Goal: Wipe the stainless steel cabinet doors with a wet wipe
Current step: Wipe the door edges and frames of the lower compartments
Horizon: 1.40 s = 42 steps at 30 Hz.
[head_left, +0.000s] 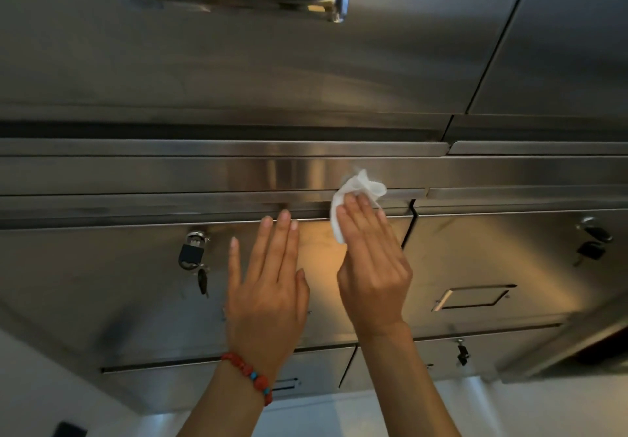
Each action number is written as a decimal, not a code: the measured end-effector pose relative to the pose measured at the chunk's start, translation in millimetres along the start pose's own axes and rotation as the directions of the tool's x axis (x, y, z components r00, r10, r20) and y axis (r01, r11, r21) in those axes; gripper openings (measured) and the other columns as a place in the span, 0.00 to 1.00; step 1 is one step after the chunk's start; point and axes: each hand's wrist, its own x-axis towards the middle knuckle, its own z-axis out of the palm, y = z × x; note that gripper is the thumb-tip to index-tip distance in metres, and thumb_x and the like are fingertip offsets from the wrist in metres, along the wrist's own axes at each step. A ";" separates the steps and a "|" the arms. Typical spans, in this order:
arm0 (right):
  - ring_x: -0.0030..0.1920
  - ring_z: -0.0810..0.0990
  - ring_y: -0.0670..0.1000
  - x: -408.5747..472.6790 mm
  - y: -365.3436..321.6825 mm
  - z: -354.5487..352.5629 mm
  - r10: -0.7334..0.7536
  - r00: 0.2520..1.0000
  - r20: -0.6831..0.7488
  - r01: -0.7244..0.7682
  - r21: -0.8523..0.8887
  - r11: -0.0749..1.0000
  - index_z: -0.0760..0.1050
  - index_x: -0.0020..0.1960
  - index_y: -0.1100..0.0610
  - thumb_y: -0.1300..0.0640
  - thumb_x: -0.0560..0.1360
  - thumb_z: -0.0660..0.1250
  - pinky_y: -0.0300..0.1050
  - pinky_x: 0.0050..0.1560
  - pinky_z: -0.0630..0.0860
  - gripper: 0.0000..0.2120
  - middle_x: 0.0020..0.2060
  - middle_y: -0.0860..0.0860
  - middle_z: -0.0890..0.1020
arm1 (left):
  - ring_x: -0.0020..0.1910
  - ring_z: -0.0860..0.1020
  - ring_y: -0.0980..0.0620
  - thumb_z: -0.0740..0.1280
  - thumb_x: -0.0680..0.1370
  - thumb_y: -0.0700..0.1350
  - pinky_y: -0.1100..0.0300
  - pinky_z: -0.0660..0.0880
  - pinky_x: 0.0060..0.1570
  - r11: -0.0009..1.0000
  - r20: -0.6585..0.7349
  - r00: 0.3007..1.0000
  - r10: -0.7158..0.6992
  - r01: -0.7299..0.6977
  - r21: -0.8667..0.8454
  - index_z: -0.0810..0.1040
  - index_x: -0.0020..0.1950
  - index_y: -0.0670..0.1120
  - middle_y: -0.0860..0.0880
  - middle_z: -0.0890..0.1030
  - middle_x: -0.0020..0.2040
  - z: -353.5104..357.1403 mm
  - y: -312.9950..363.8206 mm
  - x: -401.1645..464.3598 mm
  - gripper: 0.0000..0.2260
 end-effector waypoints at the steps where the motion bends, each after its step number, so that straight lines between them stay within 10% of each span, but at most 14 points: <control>1: 0.62 0.76 0.55 0.1 4.9 -2.3 0.023 1.000 -0.009 -0.023 -0.017 1.000 0.79 0.57 0.66 0.75 0.74 0.57 0.53 0.61 0.74 0.17 0.58 0.59 0.79 | 0.69 0.66 0.43 0.55 0.77 0.44 0.38 0.63 0.66 1.000 -0.001 1.000 0.002 -0.002 -0.004 0.68 0.69 0.38 0.42 0.68 0.70 0.0 -0.2 0.1 0.21; 42: 0.62 0.76 0.52 2.7 0.7 0.1 -0.031 0.999 0.010 0.031 0.017 0.999 0.80 0.56 0.64 0.70 0.79 0.53 0.54 0.63 0.72 0.17 0.58 0.57 0.80 | 0.70 0.64 0.44 0.56 0.76 0.43 0.38 0.61 0.67 0.999 -0.012 0.999 -0.032 0.032 -0.032 0.65 0.70 0.39 0.43 0.66 0.71 1.4 4.8 0.3 0.22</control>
